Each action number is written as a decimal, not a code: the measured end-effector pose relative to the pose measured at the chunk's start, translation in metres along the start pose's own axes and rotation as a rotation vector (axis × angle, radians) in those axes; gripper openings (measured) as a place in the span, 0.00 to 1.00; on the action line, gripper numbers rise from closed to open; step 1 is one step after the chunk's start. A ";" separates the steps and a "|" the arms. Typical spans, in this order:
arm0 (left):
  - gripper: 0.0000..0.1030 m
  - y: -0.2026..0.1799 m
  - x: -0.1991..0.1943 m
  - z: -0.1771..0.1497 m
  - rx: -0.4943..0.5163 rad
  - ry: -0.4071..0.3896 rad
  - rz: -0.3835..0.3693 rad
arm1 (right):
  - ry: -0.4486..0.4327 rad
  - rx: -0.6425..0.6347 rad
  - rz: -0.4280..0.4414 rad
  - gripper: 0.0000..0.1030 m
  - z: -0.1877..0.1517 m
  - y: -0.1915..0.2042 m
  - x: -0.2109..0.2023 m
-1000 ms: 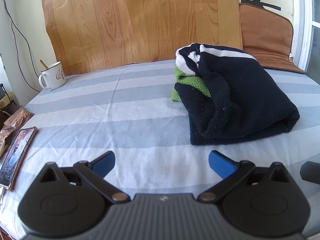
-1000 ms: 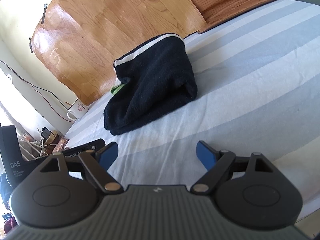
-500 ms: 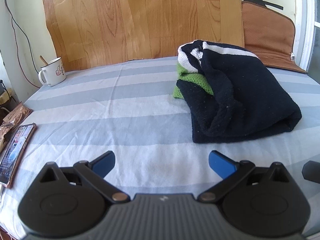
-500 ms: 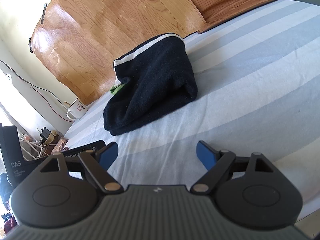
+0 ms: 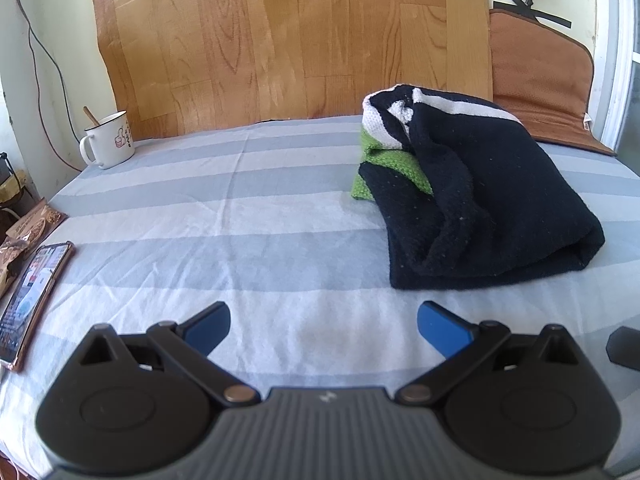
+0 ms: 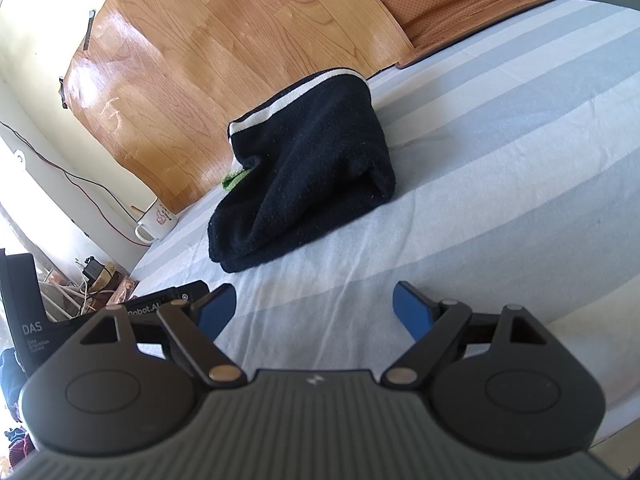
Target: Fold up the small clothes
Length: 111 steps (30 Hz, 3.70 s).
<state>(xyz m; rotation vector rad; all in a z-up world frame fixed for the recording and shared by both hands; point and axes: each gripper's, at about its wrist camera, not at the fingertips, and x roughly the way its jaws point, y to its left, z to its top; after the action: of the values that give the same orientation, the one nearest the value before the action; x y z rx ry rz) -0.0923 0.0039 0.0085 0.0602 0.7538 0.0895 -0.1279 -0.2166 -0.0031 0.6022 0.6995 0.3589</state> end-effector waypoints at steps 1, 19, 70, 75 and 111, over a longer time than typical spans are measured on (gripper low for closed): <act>1.00 0.001 0.000 0.000 -0.004 0.001 0.004 | 0.000 0.000 0.000 0.85 0.000 0.000 0.000; 1.00 -0.001 -0.002 -0.002 0.008 -0.023 0.019 | -0.001 -0.001 0.001 0.85 0.000 0.000 0.000; 1.00 -0.010 0.006 -0.004 0.041 0.067 0.000 | -0.003 -0.002 0.003 0.86 0.001 0.000 0.000; 1.00 -0.011 0.007 -0.004 0.041 0.068 0.004 | -0.004 -0.001 0.003 0.86 0.001 0.000 0.000; 1.00 -0.009 0.008 -0.007 0.038 0.082 -0.014 | -0.006 -0.014 0.000 0.86 0.001 0.001 0.001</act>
<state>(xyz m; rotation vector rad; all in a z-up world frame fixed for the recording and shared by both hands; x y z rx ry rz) -0.0911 -0.0042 -0.0029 0.0881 0.8382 0.0644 -0.1264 -0.2160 -0.0023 0.5901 0.6910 0.3613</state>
